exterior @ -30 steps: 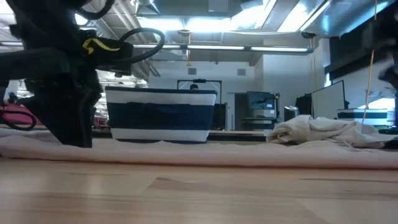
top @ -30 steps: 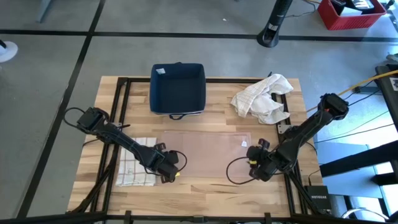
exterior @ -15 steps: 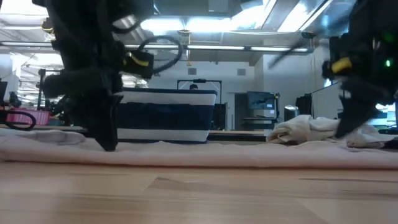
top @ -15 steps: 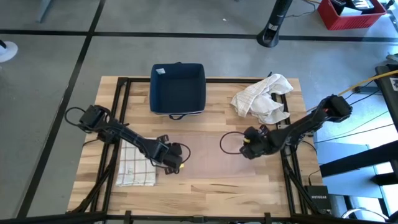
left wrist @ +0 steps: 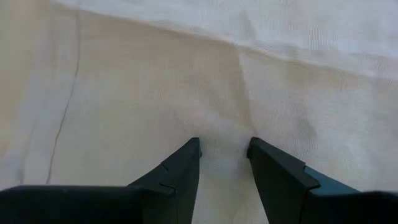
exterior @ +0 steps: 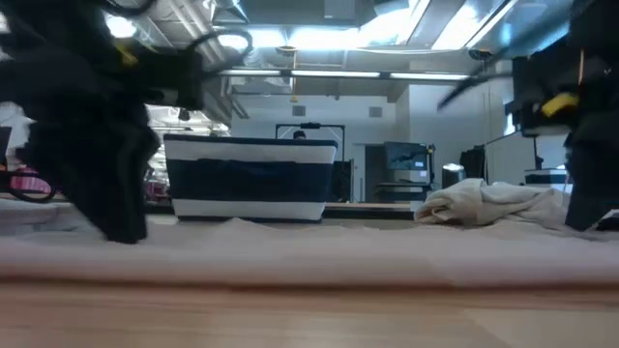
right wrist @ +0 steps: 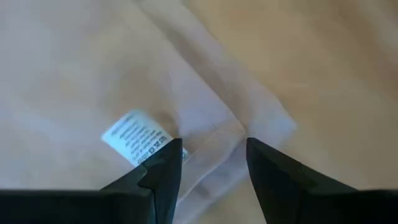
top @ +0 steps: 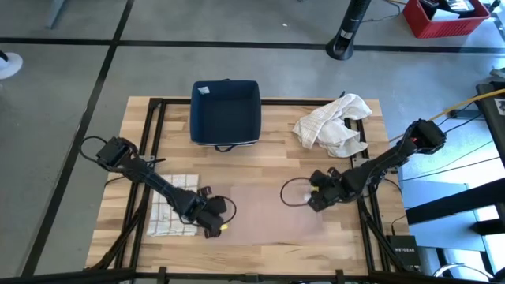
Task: Fold towel
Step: Fold the light brown towel
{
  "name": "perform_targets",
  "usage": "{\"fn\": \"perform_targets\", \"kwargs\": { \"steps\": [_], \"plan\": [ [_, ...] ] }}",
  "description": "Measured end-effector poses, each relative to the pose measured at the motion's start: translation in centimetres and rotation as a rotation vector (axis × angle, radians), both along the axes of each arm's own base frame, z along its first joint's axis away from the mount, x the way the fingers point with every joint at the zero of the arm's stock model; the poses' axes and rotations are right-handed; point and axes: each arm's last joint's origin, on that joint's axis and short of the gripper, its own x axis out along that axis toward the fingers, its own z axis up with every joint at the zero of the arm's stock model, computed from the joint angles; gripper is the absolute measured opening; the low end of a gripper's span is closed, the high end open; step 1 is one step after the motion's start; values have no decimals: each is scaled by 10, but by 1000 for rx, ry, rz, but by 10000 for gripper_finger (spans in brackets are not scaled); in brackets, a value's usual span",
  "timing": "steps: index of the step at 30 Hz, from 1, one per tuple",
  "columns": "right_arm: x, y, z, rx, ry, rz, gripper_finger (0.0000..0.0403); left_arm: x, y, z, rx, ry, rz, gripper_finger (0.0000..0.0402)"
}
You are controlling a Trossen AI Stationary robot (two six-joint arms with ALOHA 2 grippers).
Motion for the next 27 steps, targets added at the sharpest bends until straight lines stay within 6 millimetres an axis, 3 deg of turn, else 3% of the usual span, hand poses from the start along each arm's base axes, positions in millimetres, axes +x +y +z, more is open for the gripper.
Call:
{"fn": "perform_targets", "kwargs": {
  "steps": [5, 8, 14, 16, 20, 27],
  "plan": [
    [1, 21, 11, 59, -43, 99, 181, -2, -13, 10, -11, 14, -40, 136],
    [4, 28, 22, 61, -27, 173, 181, 0, -12, 35, -3, 7, -59, 136],
    [8, 29, 35, -31, -39, 216, 181, -15, 19, 90, -1, -31, 2, 136],
    [9, 29, 35, -56, -60, 213, 181, -21, 36, 99, 15, -38, 51, 136],
    [11, 29, 36, -97, -93, 198, 181, -31, 62, 89, -34, 22, 134, 136],
    [13, 30, 36, -98, -130, 190, 181, -40, 85, 45, -196, 122, 206, 136]
  ]
}}
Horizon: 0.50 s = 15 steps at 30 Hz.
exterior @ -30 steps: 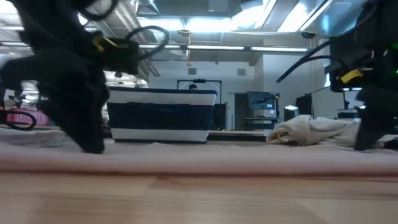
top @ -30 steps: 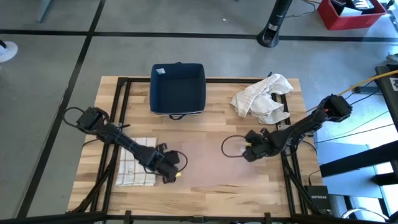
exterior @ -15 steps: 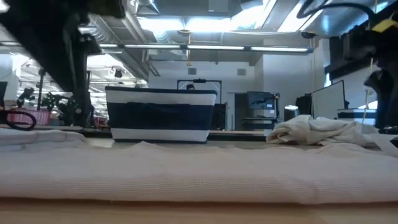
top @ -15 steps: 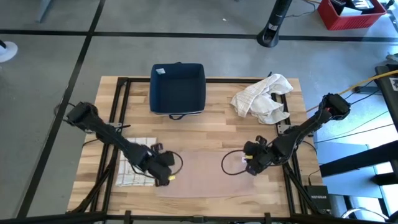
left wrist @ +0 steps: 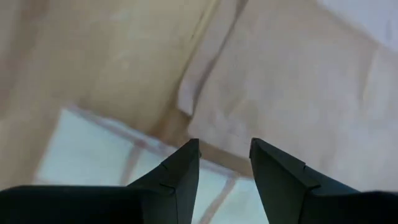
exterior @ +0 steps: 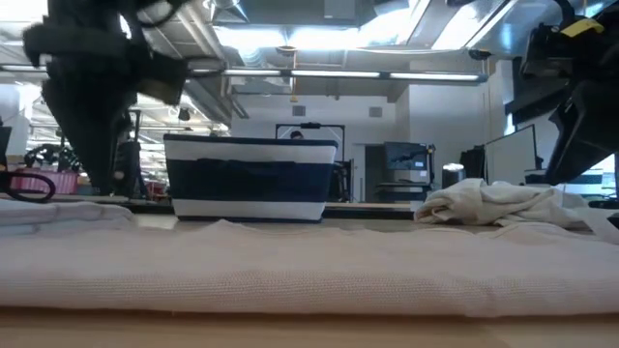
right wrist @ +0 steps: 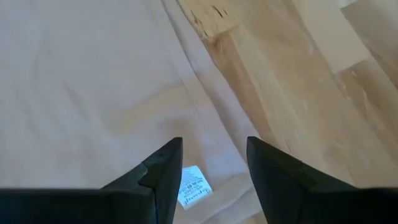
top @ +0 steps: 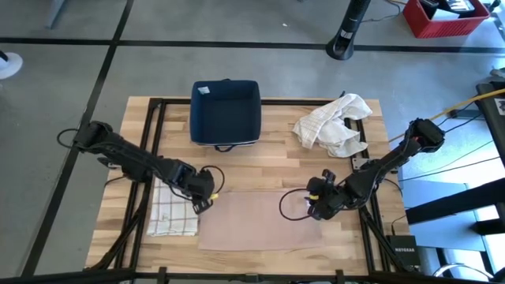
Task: Fold towel
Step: Fold the light brown towel
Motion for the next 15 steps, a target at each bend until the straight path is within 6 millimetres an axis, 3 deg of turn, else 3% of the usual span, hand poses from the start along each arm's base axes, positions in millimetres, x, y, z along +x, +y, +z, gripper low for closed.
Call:
{"fn": "perform_targets", "kwargs": {
  "steps": [15],
  "plan": [
    [-1, 0, -11, 41, -43, -2, 181, -9, 17, -29, -36, 5, -60, 136]
  ]
}}
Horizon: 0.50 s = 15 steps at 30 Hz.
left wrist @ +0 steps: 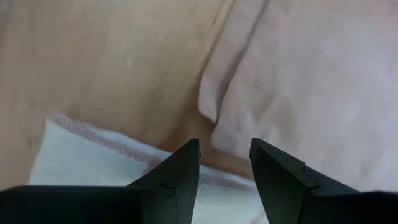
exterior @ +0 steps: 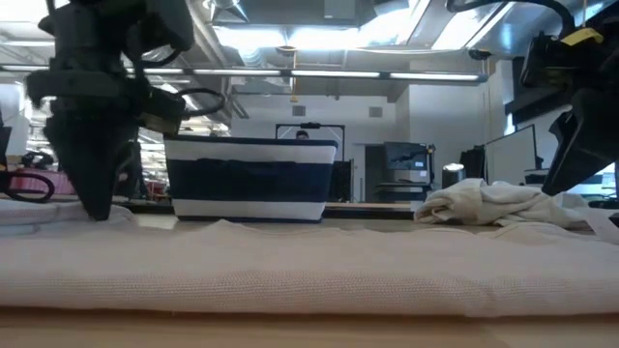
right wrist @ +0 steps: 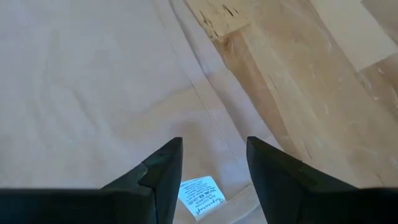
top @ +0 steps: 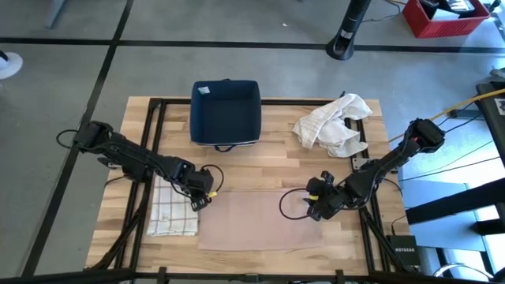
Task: Fold towel
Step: Fold the light brown towel
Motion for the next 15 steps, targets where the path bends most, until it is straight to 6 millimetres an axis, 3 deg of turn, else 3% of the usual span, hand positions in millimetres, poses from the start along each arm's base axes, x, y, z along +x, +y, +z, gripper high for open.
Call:
{"fn": "perform_targets", "kwargs": {
  "steps": [10, 15],
  "plan": [
    [1, 1, 0, 6, -10, 3, 181, -3, 1, -10, -2, -34, -53, 132],
    [1, 1, 1, -2, -12, 9, 182, 0, 0, -9, -1, -74, -96, 90]
  ]
}}
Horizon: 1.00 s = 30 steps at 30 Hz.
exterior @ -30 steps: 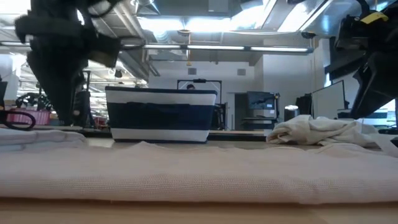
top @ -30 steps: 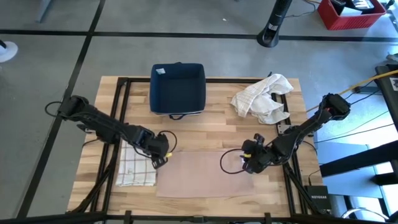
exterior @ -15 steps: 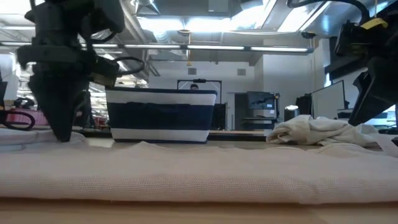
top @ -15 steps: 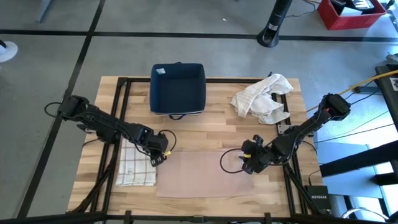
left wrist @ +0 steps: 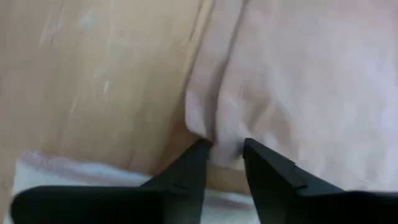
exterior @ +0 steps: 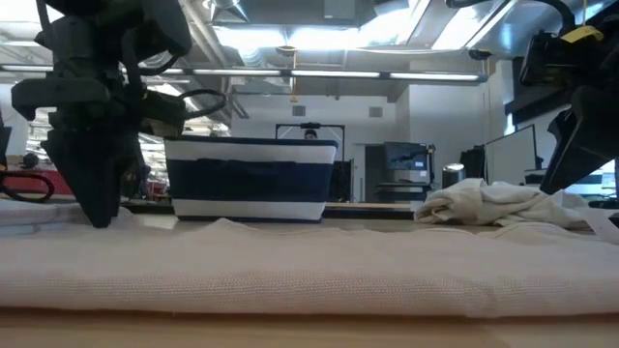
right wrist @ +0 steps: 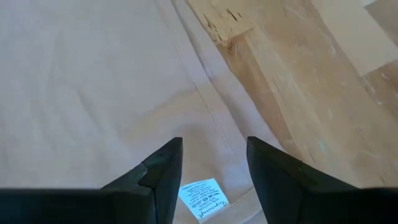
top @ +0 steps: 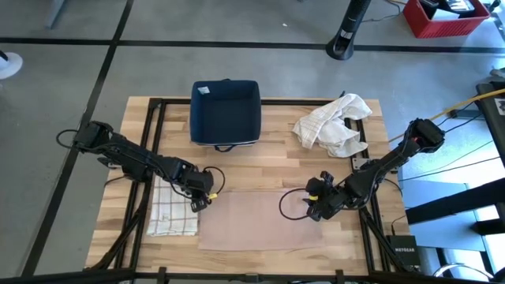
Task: Fold towel
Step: Fold the light brown towel
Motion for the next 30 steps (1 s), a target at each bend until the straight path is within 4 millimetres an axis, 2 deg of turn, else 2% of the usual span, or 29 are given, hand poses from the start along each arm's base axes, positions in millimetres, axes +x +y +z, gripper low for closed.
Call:
{"fn": "perform_targets", "kwargs": {
  "steps": [7, 21, 25, 30],
  "plan": [
    [0, 0, 0, -14, 7, 22, 182, -1, 0, 0, -2, 12, -17, 7],
    [-3, -2, -2, -80, 82, 170, 182, 1, -8, 13, 0, 69, -7, 9],
    [-5, -12, -13, -98, 98, 143, 182, 0, -8, 13, 1, 73, -9, 6],
    [-3, -29, -29, -24, 105, 103, 182, 0, -8, 13, -1, 73, -2, 4]
  ]
}}
